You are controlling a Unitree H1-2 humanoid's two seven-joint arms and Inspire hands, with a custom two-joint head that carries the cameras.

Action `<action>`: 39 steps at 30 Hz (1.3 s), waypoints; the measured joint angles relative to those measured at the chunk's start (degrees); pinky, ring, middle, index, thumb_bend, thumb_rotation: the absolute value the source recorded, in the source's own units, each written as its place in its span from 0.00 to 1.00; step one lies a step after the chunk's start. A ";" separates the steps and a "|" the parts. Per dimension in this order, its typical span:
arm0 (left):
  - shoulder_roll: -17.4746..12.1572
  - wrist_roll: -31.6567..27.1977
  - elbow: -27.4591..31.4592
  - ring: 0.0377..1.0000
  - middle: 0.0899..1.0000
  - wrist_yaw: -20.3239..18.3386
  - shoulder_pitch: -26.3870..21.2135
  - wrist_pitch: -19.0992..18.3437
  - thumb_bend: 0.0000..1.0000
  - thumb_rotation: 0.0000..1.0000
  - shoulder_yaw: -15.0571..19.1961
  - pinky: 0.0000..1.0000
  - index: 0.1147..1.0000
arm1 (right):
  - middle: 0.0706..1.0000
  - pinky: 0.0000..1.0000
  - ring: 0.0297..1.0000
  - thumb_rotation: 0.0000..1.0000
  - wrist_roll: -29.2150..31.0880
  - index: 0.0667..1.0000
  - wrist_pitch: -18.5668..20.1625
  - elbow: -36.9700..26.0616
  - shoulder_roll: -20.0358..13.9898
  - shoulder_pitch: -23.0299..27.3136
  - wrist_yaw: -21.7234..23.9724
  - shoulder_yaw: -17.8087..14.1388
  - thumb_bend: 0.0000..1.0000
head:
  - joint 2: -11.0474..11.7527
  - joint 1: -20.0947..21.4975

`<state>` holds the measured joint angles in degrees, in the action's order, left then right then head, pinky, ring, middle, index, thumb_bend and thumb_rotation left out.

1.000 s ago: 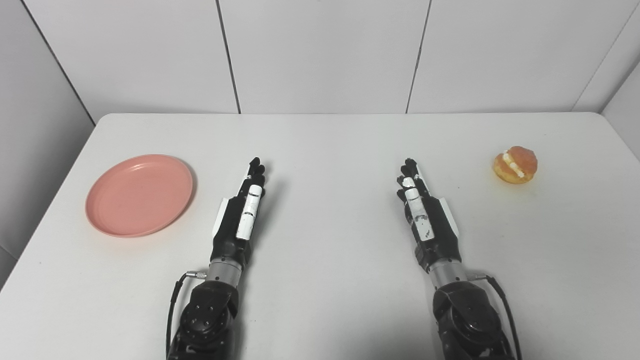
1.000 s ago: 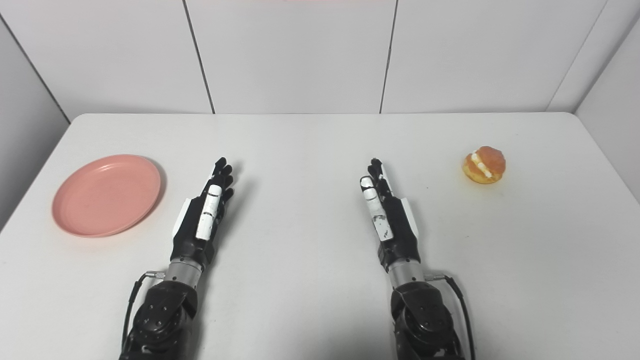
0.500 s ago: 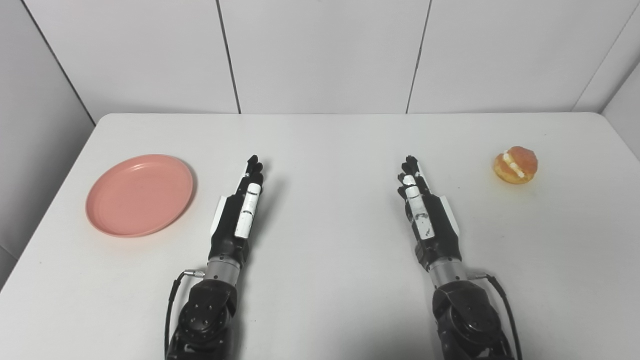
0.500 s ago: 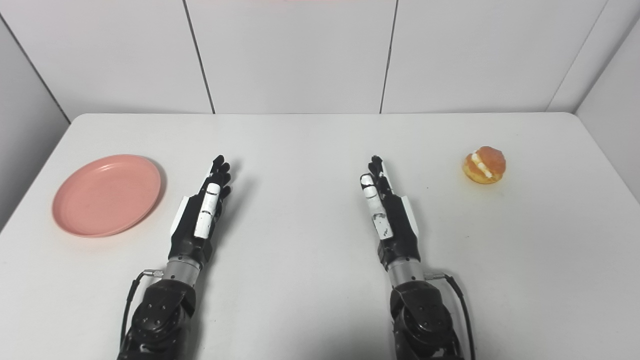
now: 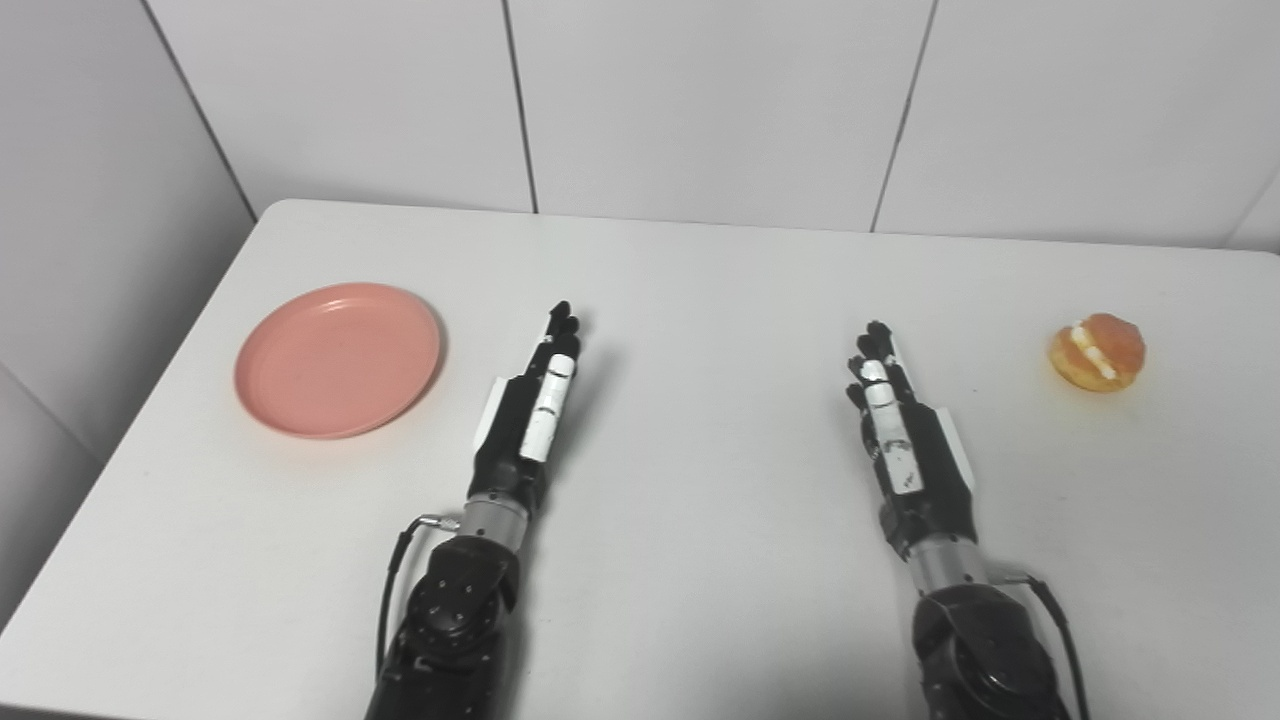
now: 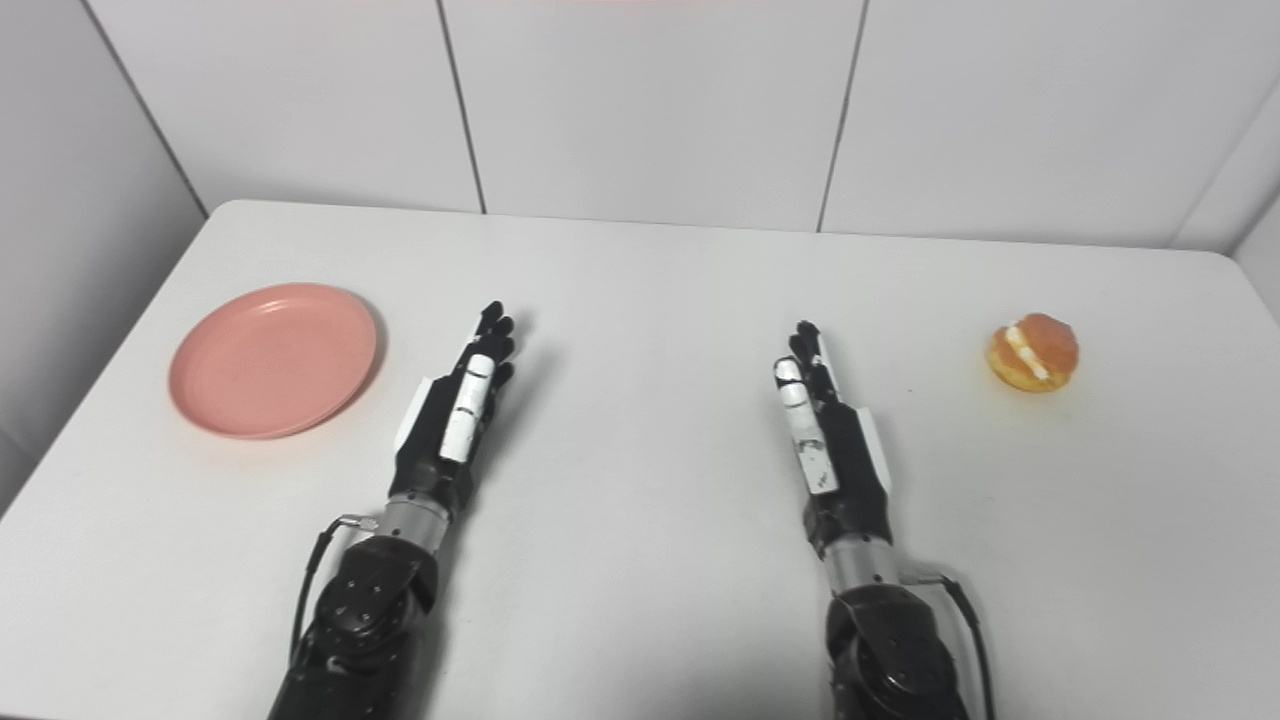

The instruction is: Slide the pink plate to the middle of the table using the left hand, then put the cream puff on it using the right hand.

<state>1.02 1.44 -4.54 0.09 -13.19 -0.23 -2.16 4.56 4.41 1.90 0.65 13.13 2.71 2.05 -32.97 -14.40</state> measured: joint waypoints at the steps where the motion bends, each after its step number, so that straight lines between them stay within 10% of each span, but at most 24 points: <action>1: 0.18 0.09 -0.73 1.00 1.00 0.39 -0.26 0.60 0.56 1.00 0.09 1.00 1.00 | 1.00 1.00 1.00 0.87 0.62 1.00 -0.69 0.72 -0.48 0.05 0.46 -0.36 0.57 | 0.27 -0.80; 12: 1.54 -0.13 -7.03 0.97 0.96 4.66 -6.85 6.56 0.54 1.00 4.41 1.00 0.96 | 1.00 1.00 1.00 0.87 3.41 1.00 -4.76 3.86 -1.68 0.58 3.39 -1.79 0.51 | 2.29 -3.71; 39: -7.96 -6.34 -6.97 0.65 0.63 11.33 -14.64 6.54 0.60 1.00 20.47 0.66 0.61 | 1.00 1.00 1.00 0.86 2.66 1.00 -5.44 5.35 -1.69 1.57 3.85 -1.91 0.60 | 3.43 -3.89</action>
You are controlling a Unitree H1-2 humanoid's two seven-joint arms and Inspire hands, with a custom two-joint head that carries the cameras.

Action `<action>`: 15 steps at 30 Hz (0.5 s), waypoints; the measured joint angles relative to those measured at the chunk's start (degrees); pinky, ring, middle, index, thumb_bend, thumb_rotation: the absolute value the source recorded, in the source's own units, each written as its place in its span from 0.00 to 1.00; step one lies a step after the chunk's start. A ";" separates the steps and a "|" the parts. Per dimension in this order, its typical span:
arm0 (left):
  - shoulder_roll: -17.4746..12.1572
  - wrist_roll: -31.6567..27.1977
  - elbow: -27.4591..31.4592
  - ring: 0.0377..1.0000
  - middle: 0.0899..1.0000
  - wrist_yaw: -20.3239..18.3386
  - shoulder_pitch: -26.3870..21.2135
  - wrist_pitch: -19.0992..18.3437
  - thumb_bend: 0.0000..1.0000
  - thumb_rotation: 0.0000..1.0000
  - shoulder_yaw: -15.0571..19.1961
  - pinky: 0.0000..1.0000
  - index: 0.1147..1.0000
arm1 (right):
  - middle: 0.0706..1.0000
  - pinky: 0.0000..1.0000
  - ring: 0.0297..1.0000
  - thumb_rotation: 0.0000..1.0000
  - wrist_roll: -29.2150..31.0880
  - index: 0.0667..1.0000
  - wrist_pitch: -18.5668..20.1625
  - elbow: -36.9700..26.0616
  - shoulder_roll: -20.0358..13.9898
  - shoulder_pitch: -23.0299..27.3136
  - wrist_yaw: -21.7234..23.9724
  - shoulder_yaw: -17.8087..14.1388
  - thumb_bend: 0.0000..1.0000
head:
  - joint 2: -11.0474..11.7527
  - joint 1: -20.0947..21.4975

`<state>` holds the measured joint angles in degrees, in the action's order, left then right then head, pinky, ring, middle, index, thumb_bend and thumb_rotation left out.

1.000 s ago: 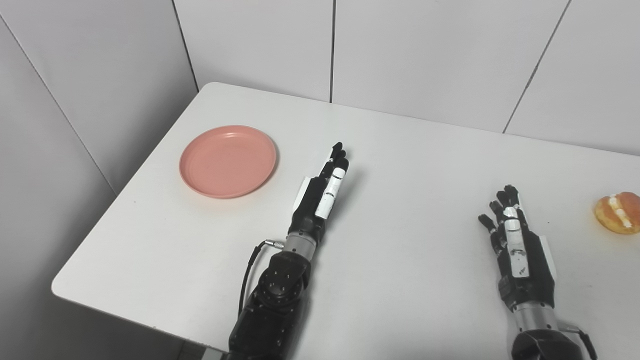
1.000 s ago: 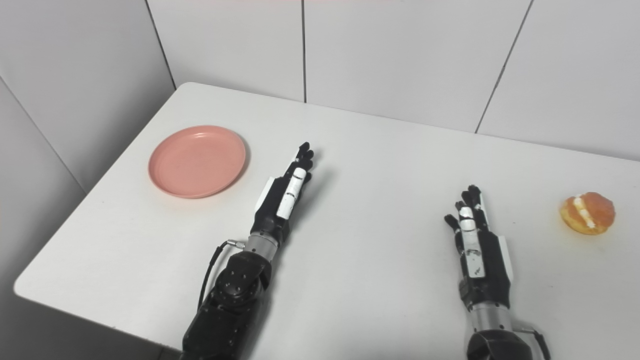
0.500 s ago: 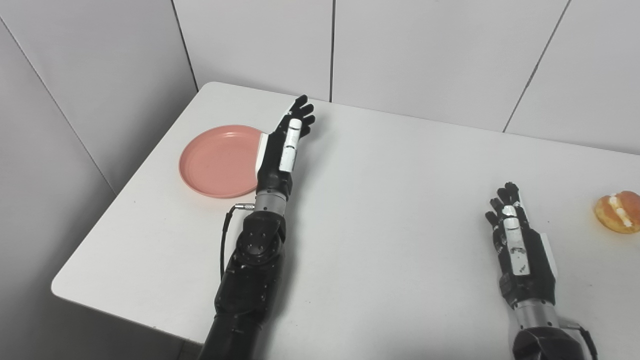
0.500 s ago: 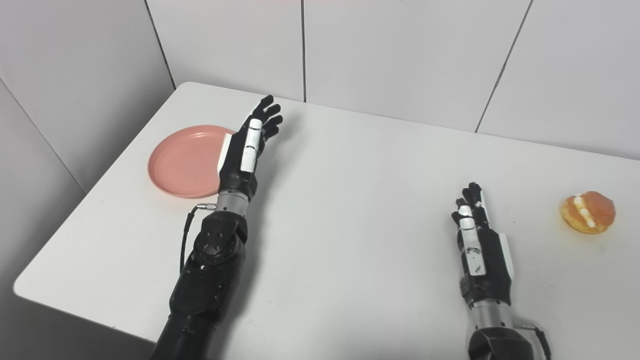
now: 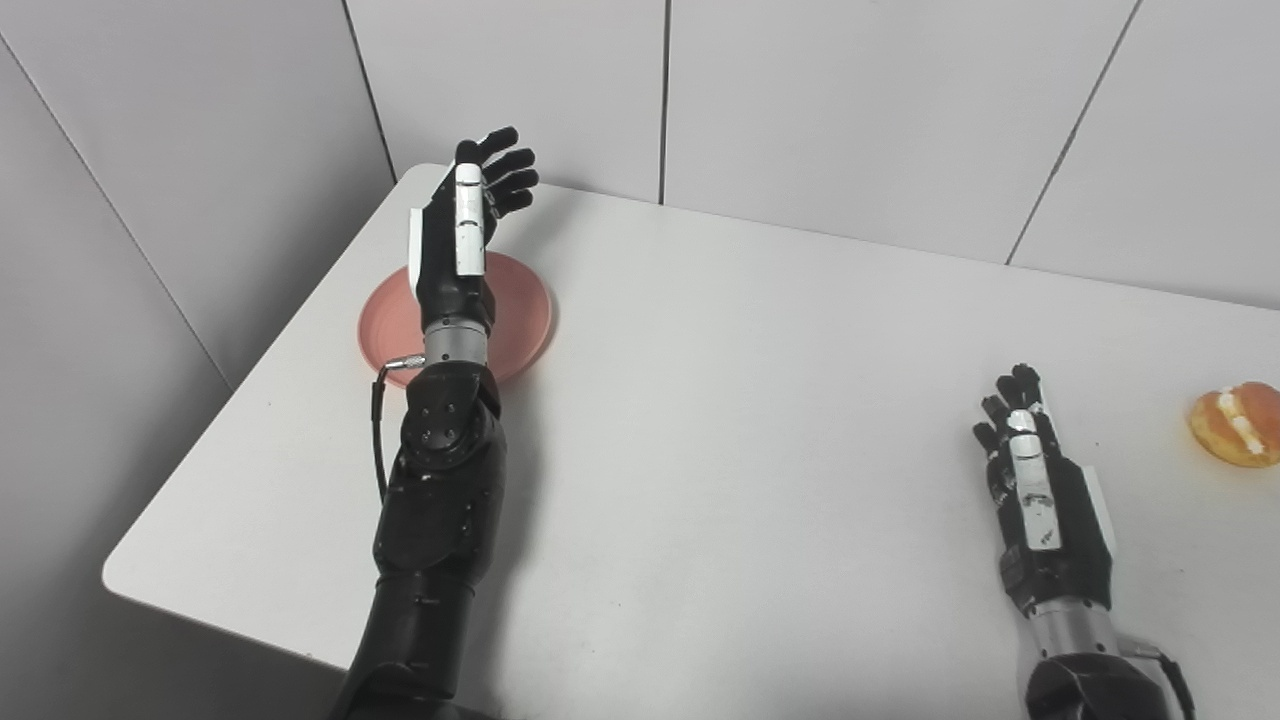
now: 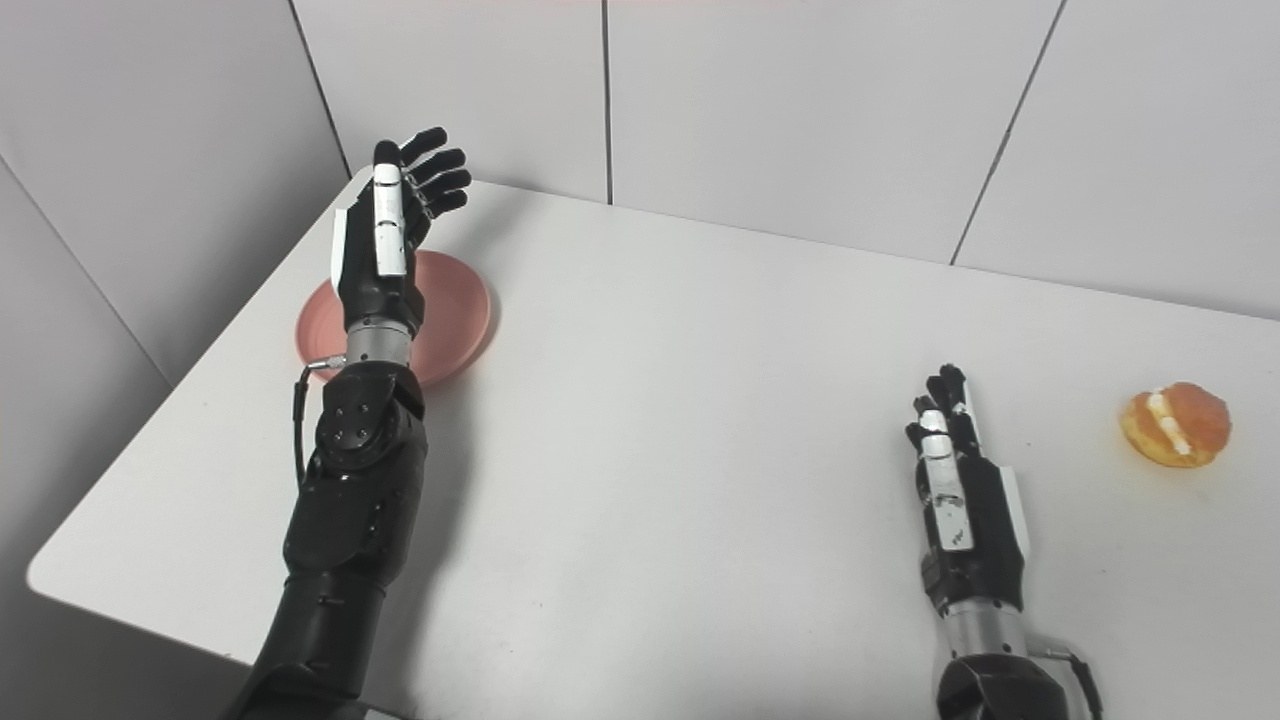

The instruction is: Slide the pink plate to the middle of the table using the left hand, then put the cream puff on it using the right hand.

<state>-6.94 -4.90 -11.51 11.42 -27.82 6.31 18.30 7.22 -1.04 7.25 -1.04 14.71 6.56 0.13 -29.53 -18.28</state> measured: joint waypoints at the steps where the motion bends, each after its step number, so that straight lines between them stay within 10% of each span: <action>1: -0.65 -0.12 -0.96 0.65 0.63 0.26 -0.32 0.00 0.61 1.00 0.81 0.68 0.61 | 1.00 1.00 1.00 0.86 -0.25 1.00 -0.03 -0.02 0.00 0.00 -0.07 0.05 0.61 | 0.00 0.00; 15: -5.38 -2.55 -8.00 0.64 0.62 2.70 -1.57 1.79 0.60 1.00 4.57 0.67 0.59 | 1.00 1.00 1.00 0.85 -1.01 1.00 -0.22 -0.12 0.22 -0.03 -0.16 -0.15 0.61 | -0.35 -0.17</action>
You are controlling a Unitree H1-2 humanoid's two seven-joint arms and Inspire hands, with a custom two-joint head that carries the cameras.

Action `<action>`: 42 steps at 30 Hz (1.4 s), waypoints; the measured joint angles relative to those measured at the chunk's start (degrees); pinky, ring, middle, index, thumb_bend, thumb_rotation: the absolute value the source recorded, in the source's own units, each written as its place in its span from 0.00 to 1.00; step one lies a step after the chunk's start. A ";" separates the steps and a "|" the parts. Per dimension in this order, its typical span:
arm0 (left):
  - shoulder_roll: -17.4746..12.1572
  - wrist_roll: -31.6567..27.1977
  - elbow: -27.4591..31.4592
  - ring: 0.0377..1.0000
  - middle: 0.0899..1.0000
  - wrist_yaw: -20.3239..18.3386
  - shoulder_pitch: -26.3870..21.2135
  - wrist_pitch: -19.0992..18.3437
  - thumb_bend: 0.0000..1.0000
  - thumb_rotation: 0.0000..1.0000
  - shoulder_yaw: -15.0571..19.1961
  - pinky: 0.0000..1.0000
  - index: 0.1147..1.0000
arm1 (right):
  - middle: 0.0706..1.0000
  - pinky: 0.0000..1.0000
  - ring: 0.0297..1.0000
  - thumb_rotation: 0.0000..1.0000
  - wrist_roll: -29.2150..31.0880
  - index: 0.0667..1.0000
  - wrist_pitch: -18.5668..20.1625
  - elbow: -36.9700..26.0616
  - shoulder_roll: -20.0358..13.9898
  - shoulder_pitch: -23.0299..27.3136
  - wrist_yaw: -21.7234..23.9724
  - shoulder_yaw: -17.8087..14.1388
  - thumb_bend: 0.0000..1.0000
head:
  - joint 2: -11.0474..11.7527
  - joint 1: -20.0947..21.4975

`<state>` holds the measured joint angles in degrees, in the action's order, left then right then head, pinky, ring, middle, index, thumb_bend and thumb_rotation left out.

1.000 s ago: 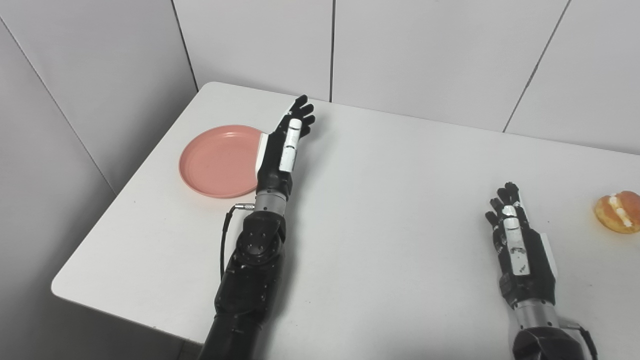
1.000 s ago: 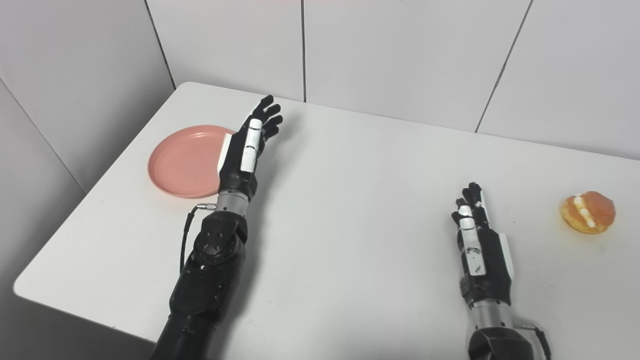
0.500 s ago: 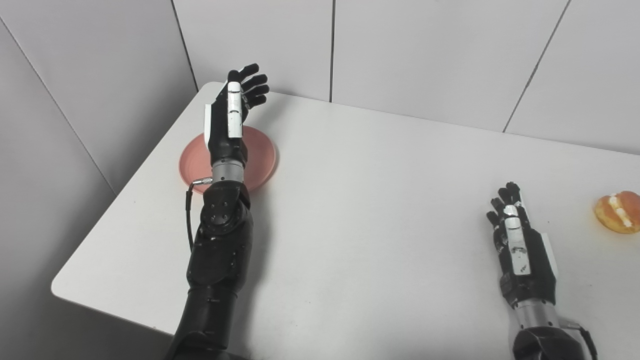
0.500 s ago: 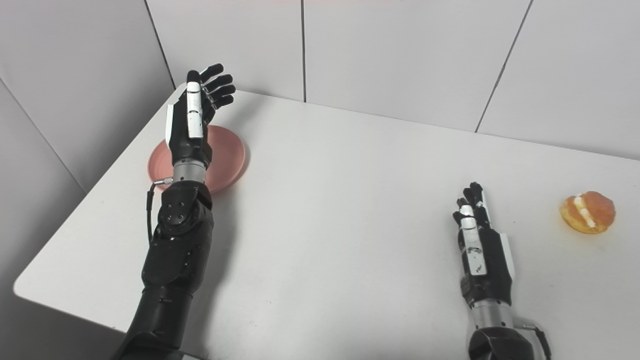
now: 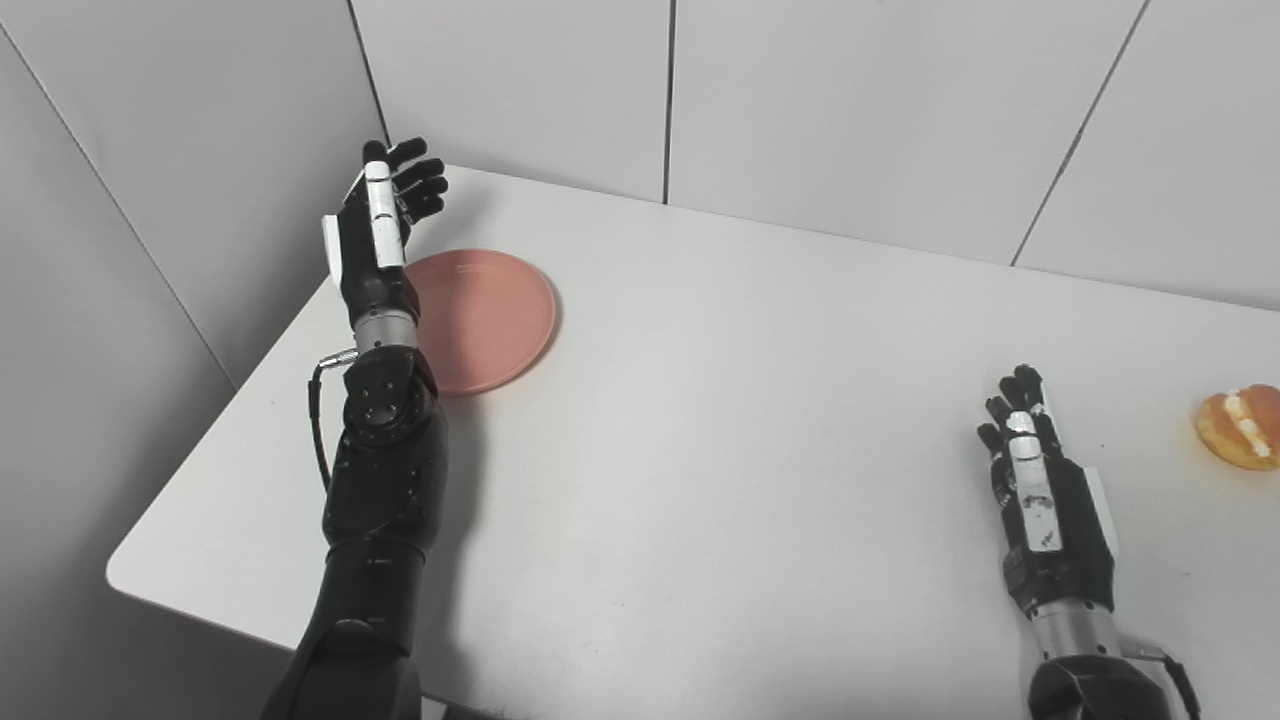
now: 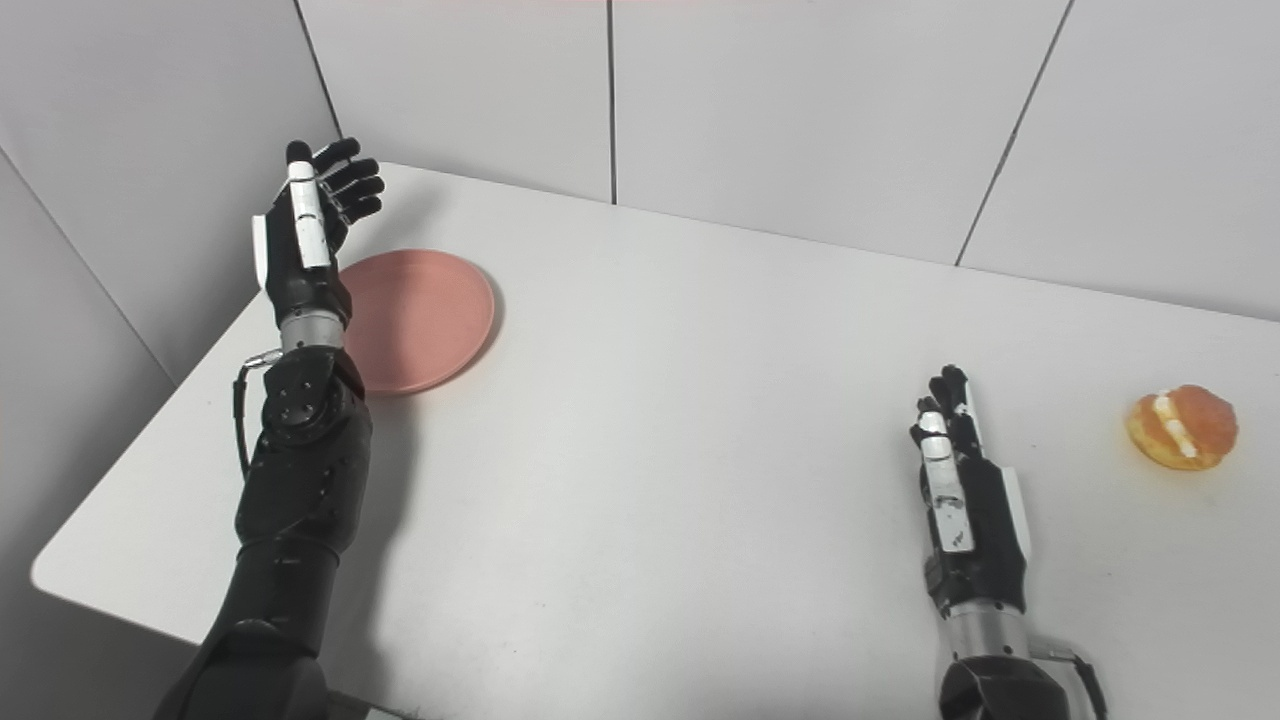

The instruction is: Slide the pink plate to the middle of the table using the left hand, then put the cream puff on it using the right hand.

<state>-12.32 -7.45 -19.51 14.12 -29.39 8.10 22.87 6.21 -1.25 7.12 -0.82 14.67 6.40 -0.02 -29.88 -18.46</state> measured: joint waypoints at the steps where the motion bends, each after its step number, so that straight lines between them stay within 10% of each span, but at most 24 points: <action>1: -0.35 -0.13 -0.03 0.65 0.63 -0.01 0.00 0.00 0.60 1.00 0.04 0.67 0.59 | 1.00 1.00 1.00 0.85 0.08 1.00 0.00 0.01 -0.03 0.00 0.06 -0.01 0.59 | 0.00 -0.09; 22: -4.30 -4.27 6.52 0.72 0.71 -0.83 3.18 -11.42 0.64 1.00 2.08 0.72 0.68 | 1.00 1.00 1.00 0.88 1.07 1.00 -1.23 1.28 -1.41 0.74 0.49 -0.38 0.55 | -0.26 -1.85; 42: -9.35 -11.77 -3.49 0.80 0.77 -10.20 5.48 -10.99 0.66 1.00 3.82 0.82 0.73 | 1.00 1.00 1.00 0.86 1.24 0.99 -3.68 2.18 -1.52 1.29 0.31 -0.94 0.52 | 0.00 -0.79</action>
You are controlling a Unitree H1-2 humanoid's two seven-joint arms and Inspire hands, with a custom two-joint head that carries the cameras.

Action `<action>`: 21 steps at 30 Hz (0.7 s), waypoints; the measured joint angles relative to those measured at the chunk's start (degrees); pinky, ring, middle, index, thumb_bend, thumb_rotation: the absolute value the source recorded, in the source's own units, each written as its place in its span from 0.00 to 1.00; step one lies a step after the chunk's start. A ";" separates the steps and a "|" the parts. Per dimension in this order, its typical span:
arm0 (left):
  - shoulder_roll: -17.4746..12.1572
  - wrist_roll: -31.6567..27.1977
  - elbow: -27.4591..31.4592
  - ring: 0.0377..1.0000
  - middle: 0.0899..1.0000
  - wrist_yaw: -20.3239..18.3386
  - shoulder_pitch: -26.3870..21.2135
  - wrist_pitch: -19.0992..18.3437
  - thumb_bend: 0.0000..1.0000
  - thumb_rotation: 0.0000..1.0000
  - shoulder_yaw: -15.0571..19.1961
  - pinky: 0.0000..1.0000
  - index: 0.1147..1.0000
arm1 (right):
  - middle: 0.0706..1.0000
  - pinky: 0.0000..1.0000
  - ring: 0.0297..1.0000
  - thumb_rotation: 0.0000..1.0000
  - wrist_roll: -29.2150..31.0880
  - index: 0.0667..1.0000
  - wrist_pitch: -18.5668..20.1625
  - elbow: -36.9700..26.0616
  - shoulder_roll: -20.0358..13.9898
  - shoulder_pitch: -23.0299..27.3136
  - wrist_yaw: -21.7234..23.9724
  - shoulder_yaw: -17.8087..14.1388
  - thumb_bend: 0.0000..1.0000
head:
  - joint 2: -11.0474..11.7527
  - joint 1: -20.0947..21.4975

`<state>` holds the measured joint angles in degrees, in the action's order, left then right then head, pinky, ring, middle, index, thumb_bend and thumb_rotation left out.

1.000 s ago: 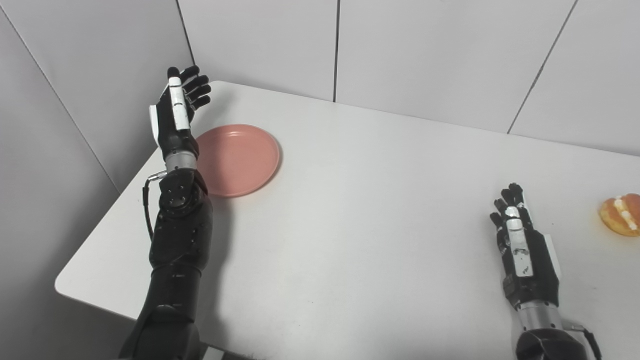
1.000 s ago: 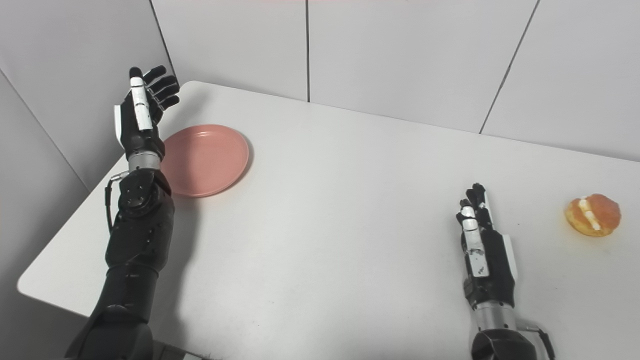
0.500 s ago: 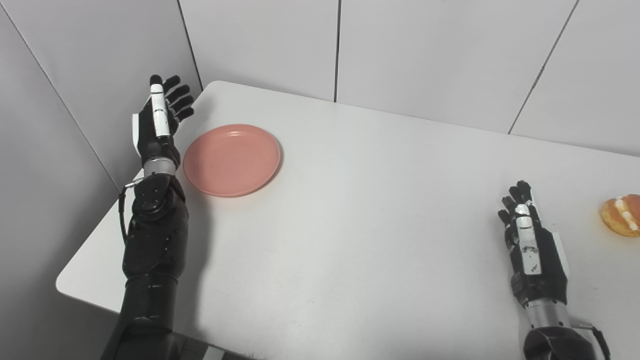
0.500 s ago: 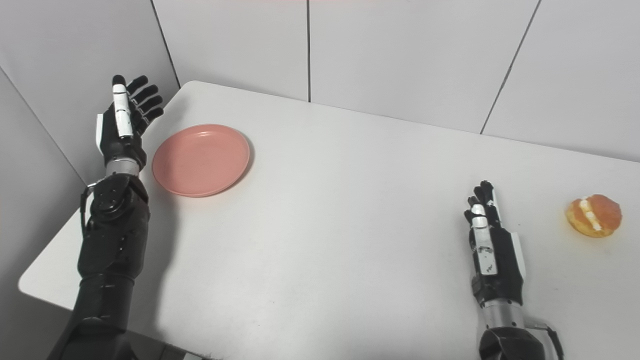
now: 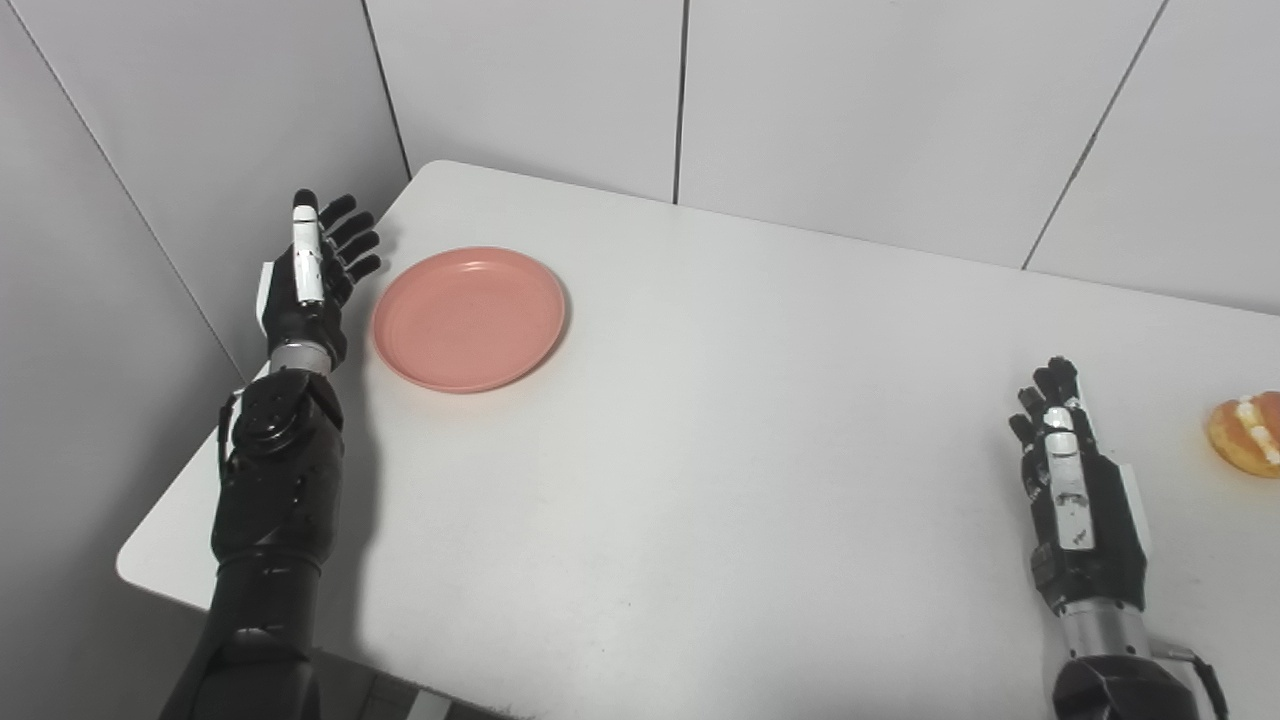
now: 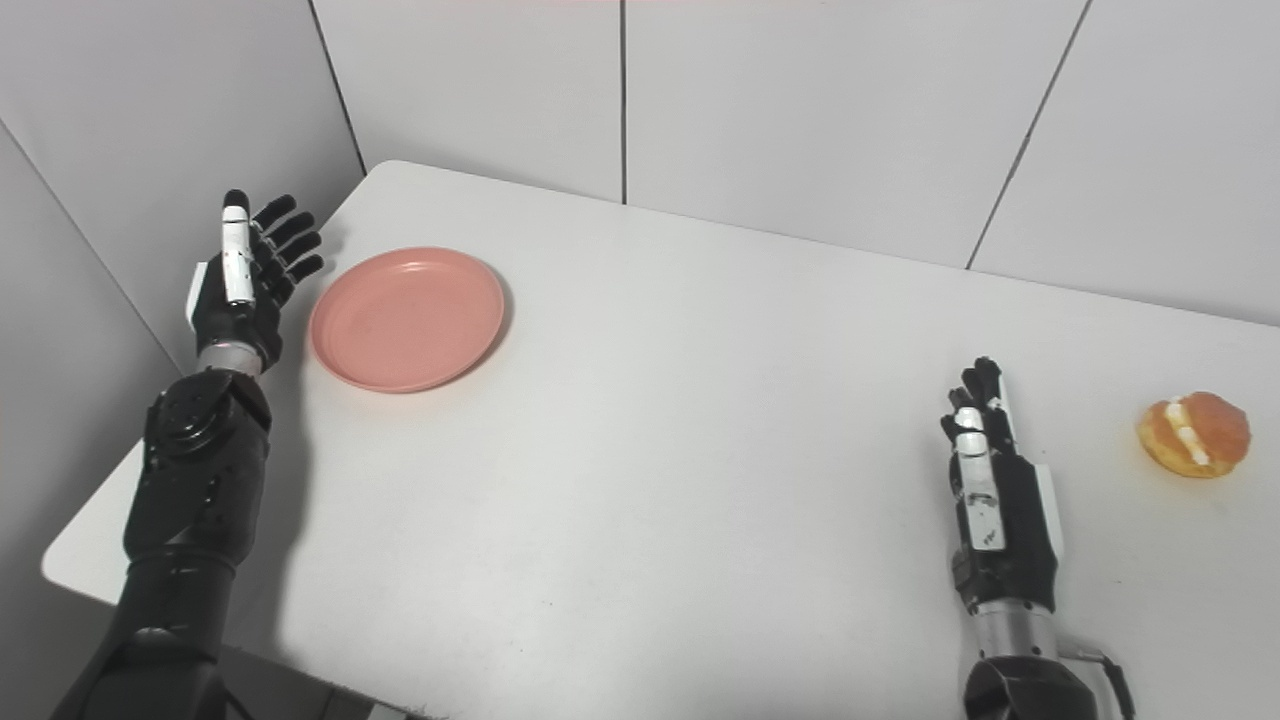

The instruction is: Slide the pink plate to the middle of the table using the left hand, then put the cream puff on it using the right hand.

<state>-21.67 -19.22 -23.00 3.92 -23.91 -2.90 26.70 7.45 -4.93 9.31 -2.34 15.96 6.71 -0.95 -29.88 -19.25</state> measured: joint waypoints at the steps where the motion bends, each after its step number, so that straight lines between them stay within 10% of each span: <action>1: 0.00 -0.15 0.00 0.80 0.77 0.00 -0.02 0.00 0.66 1.00 0.11 0.82 0.73 | 1.00 1.00 1.00 0.86 0.08 0.99 0.00 0.00 0.01 0.00 0.01 -0.01 0.52 | 0.00 0.09; 21: 1.09 0.71 -4.06 0.87 0.85 -2.61 -0.45 3.20 0.68 1.00 -4.12 0.86 0.83 | 1.00 1.00 1.00 0.83 0.29 0.98 0.30 0.27 0.09 0.25 -0.18 -0.45 0.53 | 0.44 0.97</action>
<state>-20.58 -18.51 -27.07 1.31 -24.36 0.30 22.57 7.74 -4.64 9.58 -2.25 16.21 6.54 -1.40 -29.44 -18.28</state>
